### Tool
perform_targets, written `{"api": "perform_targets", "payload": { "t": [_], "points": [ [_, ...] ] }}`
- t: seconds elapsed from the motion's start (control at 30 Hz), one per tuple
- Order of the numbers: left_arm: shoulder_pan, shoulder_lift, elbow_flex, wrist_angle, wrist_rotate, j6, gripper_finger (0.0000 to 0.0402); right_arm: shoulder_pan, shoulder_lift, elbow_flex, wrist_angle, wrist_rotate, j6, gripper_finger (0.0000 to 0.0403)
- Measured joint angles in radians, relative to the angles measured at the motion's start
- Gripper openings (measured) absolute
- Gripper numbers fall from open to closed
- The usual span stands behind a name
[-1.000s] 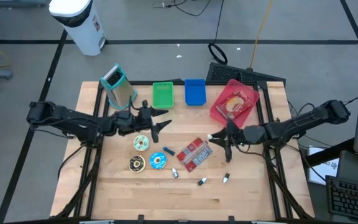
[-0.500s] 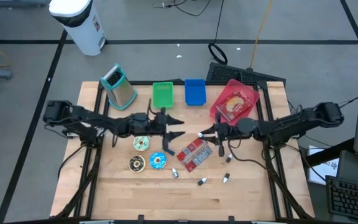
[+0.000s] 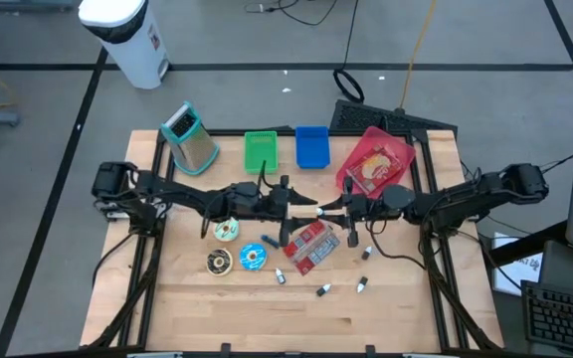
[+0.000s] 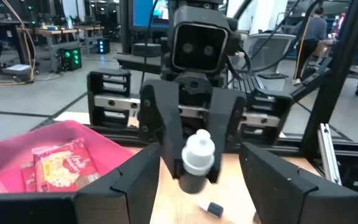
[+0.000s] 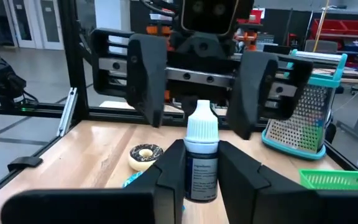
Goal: Pick & Place Food Item
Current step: Put the left blue food coloring bottle into the green bin
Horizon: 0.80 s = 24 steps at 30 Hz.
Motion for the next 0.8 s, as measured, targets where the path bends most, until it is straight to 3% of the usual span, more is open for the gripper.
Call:
{"api": "perform_targets", "payload": {
  "t": [0.8],
  "points": [
    [-0.003,0.000,0.004,0.005,-0.011,0.032,0.0223,0.000,0.000,0.000,0.011,0.000,-0.030,0.0062]
  ]
}}
